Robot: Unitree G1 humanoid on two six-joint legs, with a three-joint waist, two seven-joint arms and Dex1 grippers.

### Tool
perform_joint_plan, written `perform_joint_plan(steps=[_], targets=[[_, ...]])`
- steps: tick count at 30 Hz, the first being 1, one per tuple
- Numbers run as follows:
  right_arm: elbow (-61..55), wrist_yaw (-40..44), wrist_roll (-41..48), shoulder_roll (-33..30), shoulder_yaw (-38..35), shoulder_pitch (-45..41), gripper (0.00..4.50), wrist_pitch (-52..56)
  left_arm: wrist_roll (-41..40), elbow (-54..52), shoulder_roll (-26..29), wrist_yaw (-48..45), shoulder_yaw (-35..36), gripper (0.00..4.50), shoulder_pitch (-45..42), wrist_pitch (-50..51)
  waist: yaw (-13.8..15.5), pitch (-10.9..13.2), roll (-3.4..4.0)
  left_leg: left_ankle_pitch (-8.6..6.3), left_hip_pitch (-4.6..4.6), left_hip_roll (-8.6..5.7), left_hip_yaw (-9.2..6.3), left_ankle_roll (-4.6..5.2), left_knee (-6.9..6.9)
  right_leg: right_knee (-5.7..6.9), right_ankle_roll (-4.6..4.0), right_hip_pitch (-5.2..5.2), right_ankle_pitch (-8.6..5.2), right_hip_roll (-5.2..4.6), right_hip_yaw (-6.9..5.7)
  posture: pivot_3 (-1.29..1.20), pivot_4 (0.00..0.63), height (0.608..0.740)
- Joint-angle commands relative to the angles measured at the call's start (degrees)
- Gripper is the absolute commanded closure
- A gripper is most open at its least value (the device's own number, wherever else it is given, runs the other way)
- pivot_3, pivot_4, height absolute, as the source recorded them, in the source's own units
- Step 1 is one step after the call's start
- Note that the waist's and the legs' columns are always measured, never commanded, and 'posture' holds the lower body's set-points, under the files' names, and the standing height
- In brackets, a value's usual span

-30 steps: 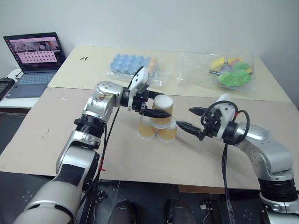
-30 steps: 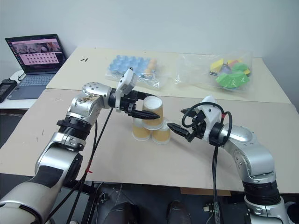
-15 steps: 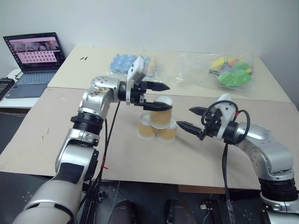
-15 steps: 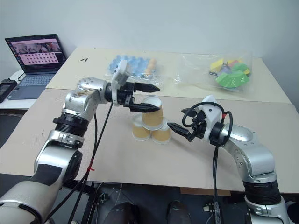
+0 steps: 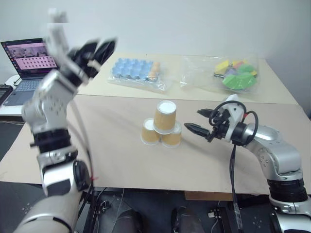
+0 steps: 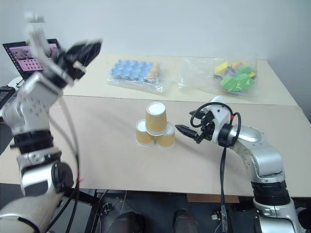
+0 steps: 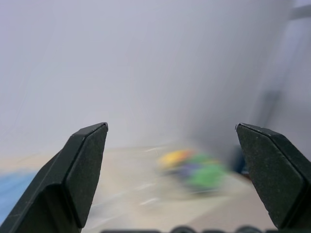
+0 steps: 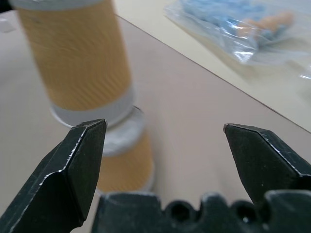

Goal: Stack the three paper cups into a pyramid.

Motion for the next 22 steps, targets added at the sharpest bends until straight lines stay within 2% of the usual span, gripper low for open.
perform_joint_plan(steps=[1,5,9,13,15,18,22], targets=[[3.4,-3.1,-2.3,0.1,-3.0,-2.3,0.0,-3.6,4.1,-8.1,-1.7,11.7,4.1,0.01,7.8,-4.1,0.2,0.1,-0.16,0.0,-0.04,0.01,0.01,0.0,0.0,0.05,-0.01,-0.02,0.01,0.0,-0.01,0.0,0.15,0.733],[9.1,-6.9,-6.9,0.6,-1.8,-3.2,0.0,-6.0,6.6,-11.4,-4.1,17.8,4.9,0.01,16.3,-6.0,1.3,0.2,-0.42,-0.01,-0.42,0.12,-0.1,0.01,0.22,0.19,-0.01,-0.15,0.01,-0.01,-0.3,0.0,0.15,0.733],[13.6,-12.6,-10.9,2.8,-1.4,-4.4,0.0,-7.3,8.4,-12.8,-5.1,20.5,4.8,0.01,21.7,-9.8,1.5,0.2,-0.42,-0.05,-0.31,0.07,-0.04,0.06,0.23,0.17,0.0,-0.05,0.01,-0.09,-0.28,0.0,0.15,0.733],[23.4,-29.7,-17.4,8.3,-5.3,-5.1,0.0,-11.1,7.5,-13.3,-5.9,20.4,4.5,0.01,23.8,-12.6,1.5,0.2,-0.43,-0.04,-0.3,0.12,0.0,0.04,0.32,0.16,-0.01,-0.09,0.0,-0.09,-0.27,0.0,0.15,0.733],[26.8,-35.0,-18.1,10.4,-8.2,-3.3,0.0,-14.5,6.7,-12.9,-5.9,19.2,4.1,0.01,24.2,-13.8,1.6,0.2,-0.43,-0.04,-0.3,0.12,0.02,0.03,0.36,0.17,-0.01,-0.08,0.0,-0.1,-0.28,0.0,0.15,0.733],[27.9,-36.7,-17.3,11.7,-10.6,-2.0,0.0,-18.6,7.3,-11.6,-5.2,18.3,3.2,0.01,24.4,-15.9,1.4,0.2,-0.42,-0.04,-0.31,0.11,0.08,0.02,0.32,0.18,-0.01,-0.11,0.0,-0.12,-0.24,0.0,0.15,0.733],[28.1,-36.6,-17.4,12.7,-10.3,-0.8,0.0,-20.3,8.1,-10.0,-4.6,16.6,1.9,0.01,25.3,-19.2,0.5,0.2,-0.41,-0.04,-0.28,0.08,0.11,0.03,0.27,0.22,0.0,-0.11,0.0,-0.08,-0.2,0.0,0.15,0.733]])
